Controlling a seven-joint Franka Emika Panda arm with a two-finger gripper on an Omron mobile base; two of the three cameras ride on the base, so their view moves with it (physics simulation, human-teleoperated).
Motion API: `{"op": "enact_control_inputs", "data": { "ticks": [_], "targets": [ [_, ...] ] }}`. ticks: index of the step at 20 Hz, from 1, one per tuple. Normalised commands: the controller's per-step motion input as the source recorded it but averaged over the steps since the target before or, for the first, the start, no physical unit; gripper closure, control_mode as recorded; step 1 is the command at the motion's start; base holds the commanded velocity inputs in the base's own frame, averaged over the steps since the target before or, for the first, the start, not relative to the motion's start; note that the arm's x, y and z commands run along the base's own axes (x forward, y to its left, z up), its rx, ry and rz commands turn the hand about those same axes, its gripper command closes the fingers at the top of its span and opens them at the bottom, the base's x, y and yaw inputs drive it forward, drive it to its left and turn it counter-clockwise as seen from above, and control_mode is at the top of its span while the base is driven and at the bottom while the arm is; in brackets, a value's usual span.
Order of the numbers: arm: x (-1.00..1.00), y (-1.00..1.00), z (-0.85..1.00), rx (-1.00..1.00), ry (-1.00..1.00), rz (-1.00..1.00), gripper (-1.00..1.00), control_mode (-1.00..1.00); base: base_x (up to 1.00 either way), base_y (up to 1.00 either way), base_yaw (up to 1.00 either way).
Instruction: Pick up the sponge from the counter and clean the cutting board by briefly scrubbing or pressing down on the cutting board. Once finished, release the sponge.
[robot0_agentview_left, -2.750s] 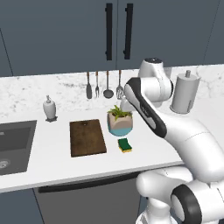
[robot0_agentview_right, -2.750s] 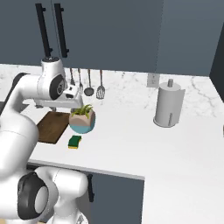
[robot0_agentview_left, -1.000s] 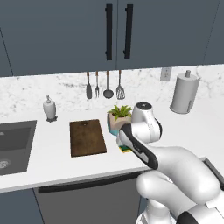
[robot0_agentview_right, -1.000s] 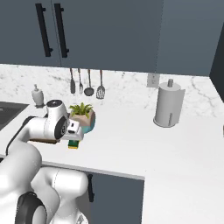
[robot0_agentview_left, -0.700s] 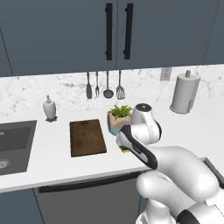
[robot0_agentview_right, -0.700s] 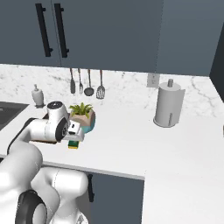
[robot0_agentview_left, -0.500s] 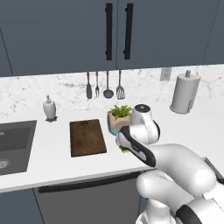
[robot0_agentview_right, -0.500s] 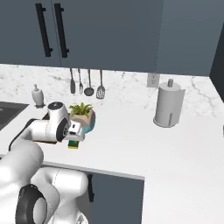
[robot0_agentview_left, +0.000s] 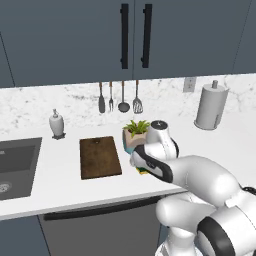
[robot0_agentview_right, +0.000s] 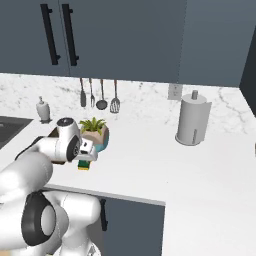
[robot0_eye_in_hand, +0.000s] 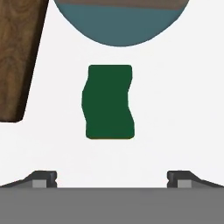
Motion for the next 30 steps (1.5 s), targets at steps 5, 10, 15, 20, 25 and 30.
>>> {"op": "enact_control_inputs", "data": {
  "ticks": [5, 10, 15, 20, 25, 30],
  "targets": [
    [0.12, 0.04, -0.17, 0.00, 0.00, 0.00, -1.00, -1.00, 0.00, 0.00, 0.00],
    [0.06, 0.00, -0.18, 0.00, 0.00, 0.00, -1.00, -1.00, 0.00, 0.00, 0.00],
    [0.16, 0.00, -0.17, 0.00, 0.00, 0.00, -1.00, -1.00, 0.00, 0.00, 0.00],
    [0.15, 0.00, -0.17, 0.00, 0.01, 0.00, -1.00, -1.00, 0.00, 0.00, 0.00],
    [0.26, 0.00, -0.13, 0.00, 0.03, 0.00, -1.00, -1.00, 0.00, 0.00, 0.00],
    [0.22, 0.00, -0.10, 0.04, 0.06, 0.00, -1.00, -1.00, 0.00, 0.00, 0.00]
  ]
}}
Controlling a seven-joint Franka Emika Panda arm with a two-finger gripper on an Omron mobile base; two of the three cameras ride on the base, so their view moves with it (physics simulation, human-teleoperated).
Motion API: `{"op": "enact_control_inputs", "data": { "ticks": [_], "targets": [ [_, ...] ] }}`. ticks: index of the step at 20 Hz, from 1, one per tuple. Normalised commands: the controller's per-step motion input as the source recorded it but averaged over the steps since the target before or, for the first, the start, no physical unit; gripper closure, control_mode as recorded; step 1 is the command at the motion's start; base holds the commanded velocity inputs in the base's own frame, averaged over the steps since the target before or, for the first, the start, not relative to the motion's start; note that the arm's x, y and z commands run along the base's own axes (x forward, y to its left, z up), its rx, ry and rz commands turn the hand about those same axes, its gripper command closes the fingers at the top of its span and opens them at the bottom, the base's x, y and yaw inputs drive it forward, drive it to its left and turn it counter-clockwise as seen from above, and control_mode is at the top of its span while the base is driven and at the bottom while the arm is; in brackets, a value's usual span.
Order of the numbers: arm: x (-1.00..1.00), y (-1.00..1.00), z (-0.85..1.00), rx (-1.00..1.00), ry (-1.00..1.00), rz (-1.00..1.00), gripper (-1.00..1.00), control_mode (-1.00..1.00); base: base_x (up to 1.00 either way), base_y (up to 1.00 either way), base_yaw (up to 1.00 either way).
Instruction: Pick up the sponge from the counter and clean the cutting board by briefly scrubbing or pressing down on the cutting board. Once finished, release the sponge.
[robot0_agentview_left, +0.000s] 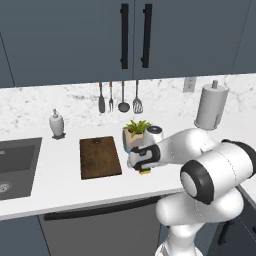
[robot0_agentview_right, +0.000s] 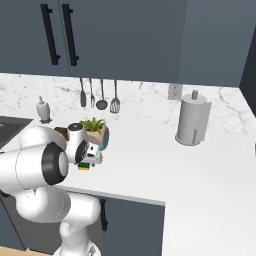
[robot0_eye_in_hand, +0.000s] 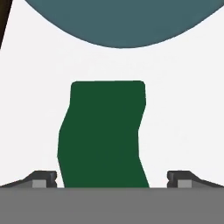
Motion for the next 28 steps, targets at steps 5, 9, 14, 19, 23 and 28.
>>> {"op": "enact_control_inputs", "data": {
  "ticks": [5, 9, 14, 19, 23, 28],
  "targets": [
    [0.12, 0.10, -0.19, 0.02, 0.05, 0.03, -1.00, -1.00, 0.00, 0.00, 0.00],
    [0.06, 0.08, -0.34, 0.02, 0.04, 0.02, -1.00, -1.00, 0.00, 0.00, 0.00],
    [0.00, 0.08, -0.35, 0.00, 0.00, 0.00, -1.00, -1.00, 0.00, 0.00, 0.00],
    [0.00, 0.25, -0.29, 0.00, 0.00, 0.00, 1.00, -1.00, 0.00, 0.00, 0.00],
    [-0.02, 0.10, -0.11, 0.03, 0.00, 0.00, 1.00, -1.00, 0.00, 0.00, 0.00],
    [0.00, 0.00, 0.00, 0.00, 0.00, 0.00, 1.00, -1.00, 0.00, 0.00, 0.00]
  ]
}}
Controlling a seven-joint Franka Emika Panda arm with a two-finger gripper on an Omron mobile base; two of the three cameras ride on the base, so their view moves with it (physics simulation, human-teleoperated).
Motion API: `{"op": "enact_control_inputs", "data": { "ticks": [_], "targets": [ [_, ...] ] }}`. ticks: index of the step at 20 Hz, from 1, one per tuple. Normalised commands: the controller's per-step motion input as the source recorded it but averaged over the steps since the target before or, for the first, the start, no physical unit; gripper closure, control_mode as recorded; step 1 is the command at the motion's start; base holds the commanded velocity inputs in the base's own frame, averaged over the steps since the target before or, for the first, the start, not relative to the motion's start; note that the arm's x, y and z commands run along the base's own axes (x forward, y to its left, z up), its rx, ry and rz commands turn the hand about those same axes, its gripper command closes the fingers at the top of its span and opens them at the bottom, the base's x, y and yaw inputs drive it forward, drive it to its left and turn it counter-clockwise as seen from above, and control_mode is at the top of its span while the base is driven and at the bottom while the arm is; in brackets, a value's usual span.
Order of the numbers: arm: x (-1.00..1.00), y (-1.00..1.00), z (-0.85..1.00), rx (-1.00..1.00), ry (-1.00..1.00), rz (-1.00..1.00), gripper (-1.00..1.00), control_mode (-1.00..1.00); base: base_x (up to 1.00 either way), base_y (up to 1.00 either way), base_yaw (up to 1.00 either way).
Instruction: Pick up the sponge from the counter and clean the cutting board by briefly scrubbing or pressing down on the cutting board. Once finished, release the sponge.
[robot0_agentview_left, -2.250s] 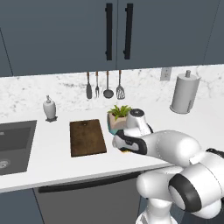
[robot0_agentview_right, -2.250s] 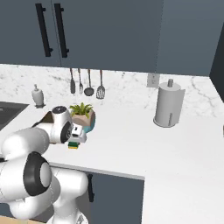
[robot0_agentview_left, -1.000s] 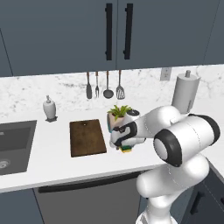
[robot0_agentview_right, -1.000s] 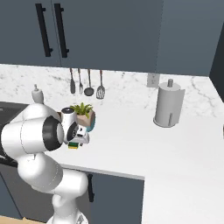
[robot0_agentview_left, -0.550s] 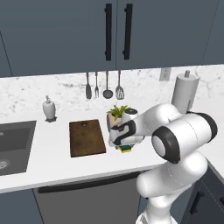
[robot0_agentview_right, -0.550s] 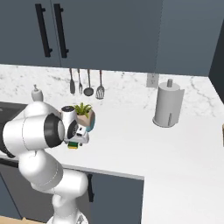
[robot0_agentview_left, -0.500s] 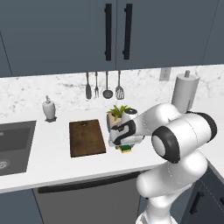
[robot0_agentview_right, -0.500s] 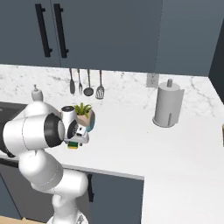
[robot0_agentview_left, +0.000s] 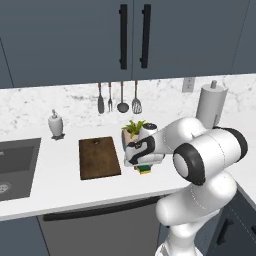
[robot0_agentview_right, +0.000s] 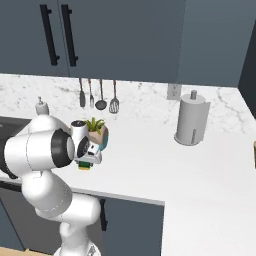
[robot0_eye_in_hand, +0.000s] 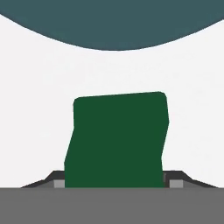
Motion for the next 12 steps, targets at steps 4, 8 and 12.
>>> {"op": "enact_control_inputs", "data": {
  "ticks": [4, 8, 12],
  "targets": [
    [-0.01, 0.00, 0.00, 0.00, 0.00, 0.00, 1.00, -1.00, 0.00, 0.00, 0.00],
    [-0.26, 0.01, -0.01, 0.03, 0.00, 0.00, 1.00, -1.00, 0.00, 0.00, 0.00],
    [-0.10, 0.01, 0.72, 0.11, 0.01, 0.00, 1.00, -1.00, 0.00, 0.00, 0.00]
  ]
}}
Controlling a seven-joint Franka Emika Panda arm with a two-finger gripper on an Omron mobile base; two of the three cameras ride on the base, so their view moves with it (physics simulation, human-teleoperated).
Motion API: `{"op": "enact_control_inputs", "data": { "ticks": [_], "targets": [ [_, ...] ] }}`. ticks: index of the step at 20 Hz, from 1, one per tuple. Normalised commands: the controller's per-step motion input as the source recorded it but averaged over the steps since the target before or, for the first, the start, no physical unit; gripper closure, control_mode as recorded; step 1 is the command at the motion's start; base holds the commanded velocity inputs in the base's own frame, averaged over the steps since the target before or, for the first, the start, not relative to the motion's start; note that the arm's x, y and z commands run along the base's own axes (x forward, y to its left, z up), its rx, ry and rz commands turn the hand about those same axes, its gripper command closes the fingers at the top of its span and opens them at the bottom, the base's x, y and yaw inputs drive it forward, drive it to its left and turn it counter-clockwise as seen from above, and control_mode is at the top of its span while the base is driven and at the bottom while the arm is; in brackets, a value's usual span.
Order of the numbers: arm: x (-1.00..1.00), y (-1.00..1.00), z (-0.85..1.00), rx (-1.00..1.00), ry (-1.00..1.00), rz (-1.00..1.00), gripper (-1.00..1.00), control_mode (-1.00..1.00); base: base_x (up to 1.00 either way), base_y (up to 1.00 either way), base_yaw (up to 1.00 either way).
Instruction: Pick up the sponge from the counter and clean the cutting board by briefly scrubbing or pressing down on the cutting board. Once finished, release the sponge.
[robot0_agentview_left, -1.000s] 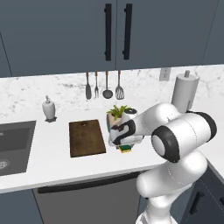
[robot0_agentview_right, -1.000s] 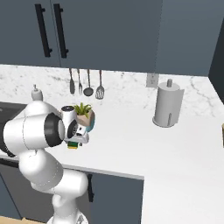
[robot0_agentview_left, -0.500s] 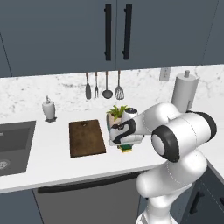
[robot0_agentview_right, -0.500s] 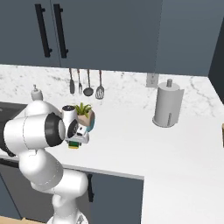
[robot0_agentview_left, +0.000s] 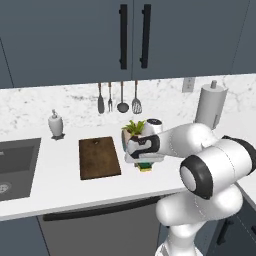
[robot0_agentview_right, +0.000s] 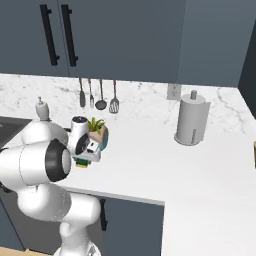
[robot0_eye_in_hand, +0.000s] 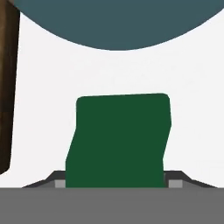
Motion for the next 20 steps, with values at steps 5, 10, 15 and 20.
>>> {"op": "enact_control_inputs", "data": {
  "ticks": [5, 10, 15, 20],
  "targets": [
    [-0.08, 0.31, 0.81, 0.08, 0.01, 0.00, 1.00, -1.00, 0.00, 0.00, 0.00],
    [-0.01, 0.88, 0.25, -0.01, -0.04, 0.02, 1.00, -1.00, 0.00, 0.00, 0.00],
    [0.34, 1.00, 0.02, 0.00, 0.00, -0.02, 1.00, -1.00, 0.00, 0.00, 0.00],
    [0.26, 0.98, 0.04, -0.01, 0.00, -0.01, 1.00, -1.00, 0.00, 0.00, 0.00]
  ]
}}
